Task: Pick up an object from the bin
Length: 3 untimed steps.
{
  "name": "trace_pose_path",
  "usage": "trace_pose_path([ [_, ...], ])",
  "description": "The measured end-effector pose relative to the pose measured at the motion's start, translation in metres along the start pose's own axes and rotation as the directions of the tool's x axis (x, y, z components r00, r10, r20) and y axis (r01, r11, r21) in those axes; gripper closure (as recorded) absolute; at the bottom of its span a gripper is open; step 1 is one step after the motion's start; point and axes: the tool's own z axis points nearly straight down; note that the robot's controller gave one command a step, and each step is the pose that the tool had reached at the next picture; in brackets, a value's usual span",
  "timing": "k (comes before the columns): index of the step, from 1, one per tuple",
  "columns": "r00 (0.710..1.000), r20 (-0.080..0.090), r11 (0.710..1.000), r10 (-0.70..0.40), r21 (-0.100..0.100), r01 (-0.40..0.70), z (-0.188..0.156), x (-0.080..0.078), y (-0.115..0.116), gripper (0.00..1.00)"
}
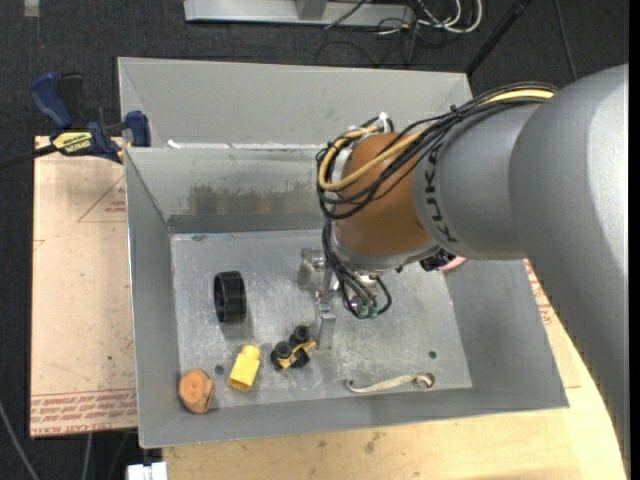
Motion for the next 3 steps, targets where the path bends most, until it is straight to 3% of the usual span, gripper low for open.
trace_pose_path([
  [1,0.985,0.006,0.985,-0.171,0.0,0.171,0.005,0.017,0.011,0.0],
  [2,0.978,0.005,0.978,-0.21,0.0,0.21,0.006,0.023,0.014,0.0],
  [3,0.921,0.01,0.921,-0.389,-0.001,0.389,0.008,-0.018,0.037,1.0],
])
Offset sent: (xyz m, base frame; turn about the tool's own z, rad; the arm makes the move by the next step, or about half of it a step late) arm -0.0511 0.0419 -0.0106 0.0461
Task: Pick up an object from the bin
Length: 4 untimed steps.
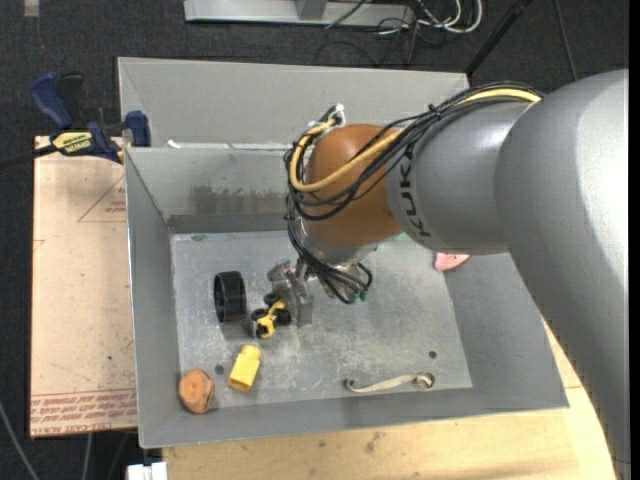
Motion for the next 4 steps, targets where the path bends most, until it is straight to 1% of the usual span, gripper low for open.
trace_pose_path([
  [1,1.0,0.0,1.0,0.0,0.0,0.0,0.0,0.0,0.0,1.0],
  [2,0.999,-0.01,0.999,-0.039,0.0,0.039,-0.02,-0.009,0.004,1.0],
  [3,0.999,-0.01,0.999,-0.039,0.0,0.039,-0.02,-0.009,0.005,1.0],
  [4,0.999,-0.006,0.999,-0.051,0.002,0.051,-0.171,-0.044,-0.041,1.0],
])
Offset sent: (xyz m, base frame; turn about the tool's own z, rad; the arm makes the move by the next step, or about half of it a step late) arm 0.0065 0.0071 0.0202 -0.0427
